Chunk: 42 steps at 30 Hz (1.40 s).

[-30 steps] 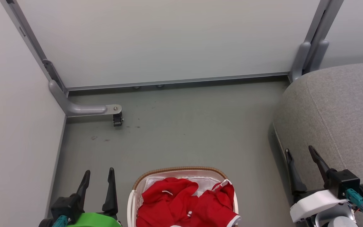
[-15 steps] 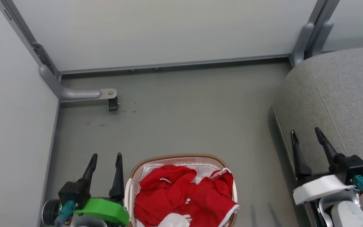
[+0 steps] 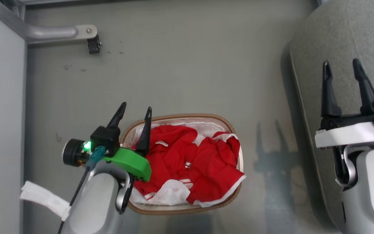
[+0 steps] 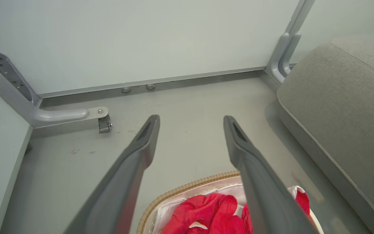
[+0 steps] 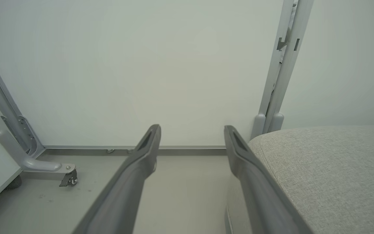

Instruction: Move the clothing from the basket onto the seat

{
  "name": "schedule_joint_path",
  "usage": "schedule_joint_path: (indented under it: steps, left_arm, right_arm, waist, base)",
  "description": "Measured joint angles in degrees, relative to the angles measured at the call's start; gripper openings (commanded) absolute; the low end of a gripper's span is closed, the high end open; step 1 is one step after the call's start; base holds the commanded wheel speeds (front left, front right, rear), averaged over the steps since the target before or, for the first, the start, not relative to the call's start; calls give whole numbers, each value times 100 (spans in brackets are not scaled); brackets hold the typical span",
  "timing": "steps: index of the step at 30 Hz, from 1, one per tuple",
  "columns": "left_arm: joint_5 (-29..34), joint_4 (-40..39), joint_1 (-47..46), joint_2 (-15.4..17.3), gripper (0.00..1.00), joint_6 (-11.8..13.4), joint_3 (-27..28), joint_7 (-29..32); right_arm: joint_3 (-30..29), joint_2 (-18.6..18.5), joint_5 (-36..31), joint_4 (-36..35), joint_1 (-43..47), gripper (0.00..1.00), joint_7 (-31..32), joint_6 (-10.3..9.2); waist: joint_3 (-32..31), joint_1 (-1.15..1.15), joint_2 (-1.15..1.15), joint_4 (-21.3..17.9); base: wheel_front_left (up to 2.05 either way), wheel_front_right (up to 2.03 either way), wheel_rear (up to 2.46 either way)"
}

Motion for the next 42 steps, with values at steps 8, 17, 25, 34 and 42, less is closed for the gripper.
schedule_joint_path:
  steps: [8, 17, 25, 34, 42]
  left_arm:
    - [20, 745, -842, -3, 100, -32, -1399, 1]
    - [-646, 1402, -1685, -5, 100, -33, -3099, 1]
    - [-1232, 2109, -2344, -11, 100, -33, -4018, 1]
    - [-1614, 2611, -2844, -2, 100, 103, -4323, 124]
    - [-2052, 2624, -2953, -3, 0, 204, -4596, 225]
  right_arm:
    - [-215, -2, 93, -100, -519, 100, 0, 0]
    - [-352, -4, 193, -225, -1022, 100, 0, 0]
    - [-265, -5, 315, -394, -1323, 100, 0, 0]
    - [-142, -4, 412, -510, -1366, 100, 0, 0]
    - [-63, -4, 461, -480, -1361, 100, 0, 0]
  waist:
    - [1026, 0, 0, -134]
    - [1987, -1, 0, -376]
    - [2580, 0, 0, -660]
    - [3035, 0, 0, -938]
    - [3074, -1, 0, -1066]
  base:
    - [0, 0, 0]
    - [0, 0, 0]
    - [0, 0, 0]
    - [0, 0, 0]
    - [0, 0, 0]
